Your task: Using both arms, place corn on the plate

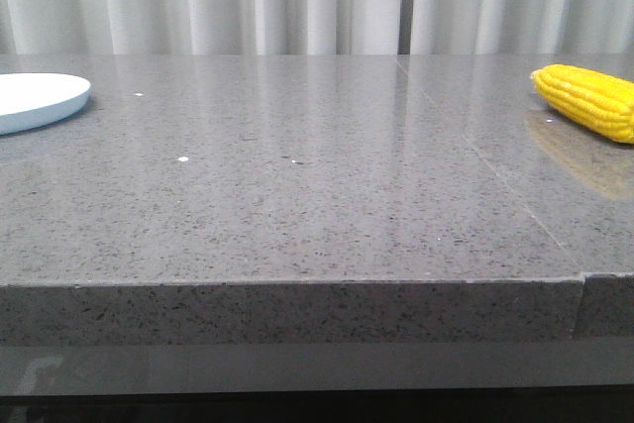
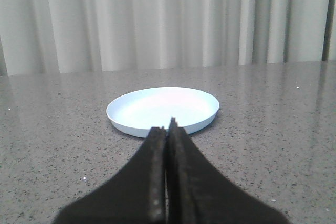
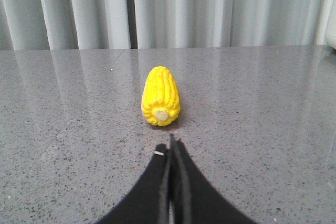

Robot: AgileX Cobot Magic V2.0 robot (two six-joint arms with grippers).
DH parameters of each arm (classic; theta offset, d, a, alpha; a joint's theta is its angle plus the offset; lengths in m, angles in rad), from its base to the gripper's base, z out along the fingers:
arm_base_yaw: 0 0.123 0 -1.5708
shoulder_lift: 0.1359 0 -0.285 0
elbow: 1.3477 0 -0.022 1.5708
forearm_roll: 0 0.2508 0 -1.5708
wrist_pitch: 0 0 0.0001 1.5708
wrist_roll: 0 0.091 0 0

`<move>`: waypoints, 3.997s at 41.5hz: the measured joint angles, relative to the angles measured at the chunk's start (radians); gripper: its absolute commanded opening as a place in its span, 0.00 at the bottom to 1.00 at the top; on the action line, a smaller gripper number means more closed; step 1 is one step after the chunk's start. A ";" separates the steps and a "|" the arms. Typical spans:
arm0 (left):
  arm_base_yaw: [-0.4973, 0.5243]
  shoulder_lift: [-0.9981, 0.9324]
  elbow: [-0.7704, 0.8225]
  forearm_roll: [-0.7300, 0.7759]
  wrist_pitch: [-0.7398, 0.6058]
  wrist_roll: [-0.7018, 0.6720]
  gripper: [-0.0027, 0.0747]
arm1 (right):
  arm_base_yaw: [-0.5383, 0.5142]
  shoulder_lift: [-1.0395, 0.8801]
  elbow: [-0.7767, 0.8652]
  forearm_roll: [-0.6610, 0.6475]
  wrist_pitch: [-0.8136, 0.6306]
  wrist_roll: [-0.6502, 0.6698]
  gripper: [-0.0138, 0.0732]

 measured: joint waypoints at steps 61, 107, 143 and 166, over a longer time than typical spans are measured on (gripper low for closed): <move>0.000 0.148 -0.570 0.002 0.282 0.000 0.01 | 0.000 0.177 -0.571 0.000 0.394 0.000 0.08; 0.000 0.718 -0.762 0.003 0.547 0.000 0.78 | 0.000 0.809 -0.739 -0.008 0.621 -0.053 0.85; 0.241 1.277 -1.056 -0.046 0.694 0.081 0.78 | 0.000 0.814 -0.739 -0.009 0.612 -0.060 0.85; 0.338 1.721 -1.355 -0.379 0.712 0.330 0.63 | 0.000 0.814 -0.739 -0.009 0.612 -0.060 0.85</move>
